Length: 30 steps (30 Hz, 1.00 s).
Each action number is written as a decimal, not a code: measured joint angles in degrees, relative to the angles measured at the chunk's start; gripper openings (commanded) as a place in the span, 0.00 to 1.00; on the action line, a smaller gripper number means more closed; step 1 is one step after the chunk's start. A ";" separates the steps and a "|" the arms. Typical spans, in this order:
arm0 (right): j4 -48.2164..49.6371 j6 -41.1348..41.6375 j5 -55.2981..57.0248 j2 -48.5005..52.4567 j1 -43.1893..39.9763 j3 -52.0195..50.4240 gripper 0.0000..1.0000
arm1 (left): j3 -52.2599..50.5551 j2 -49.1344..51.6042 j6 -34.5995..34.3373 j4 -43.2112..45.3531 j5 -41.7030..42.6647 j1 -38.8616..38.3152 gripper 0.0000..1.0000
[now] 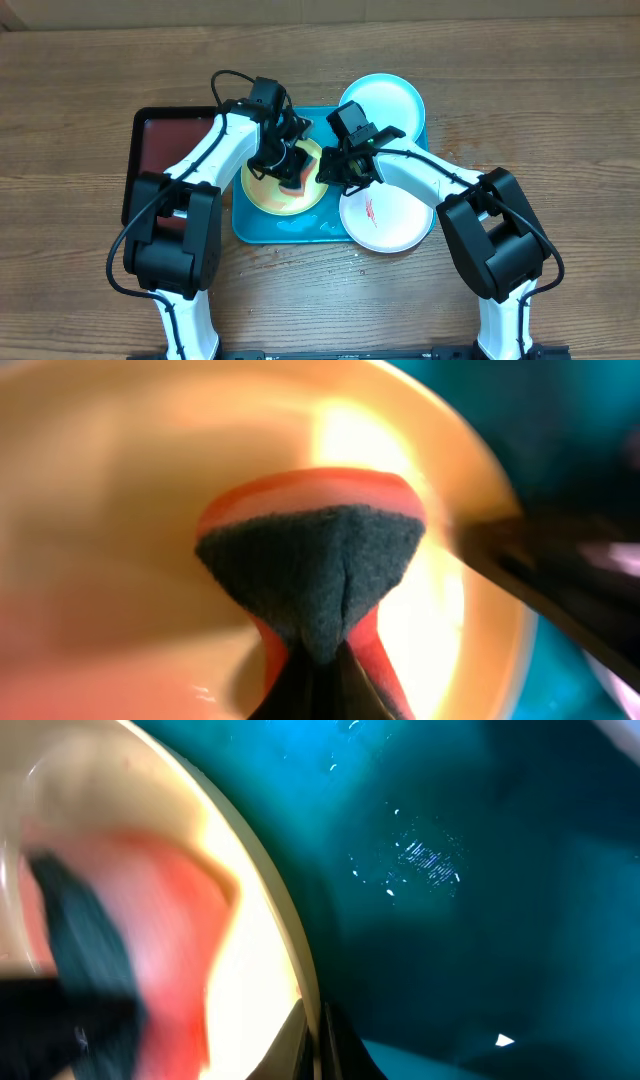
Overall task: Clean dirty plates on tray and stack at the side
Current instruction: 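Scrub the yellow plate with the sponge in the left gripper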
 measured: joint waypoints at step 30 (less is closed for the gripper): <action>-0.68 -1.05 -0.52 -0.02 0.15 0.00 0.04 | 0.46 -0.02 -11.47 -11.80 3.17 1.57 0.04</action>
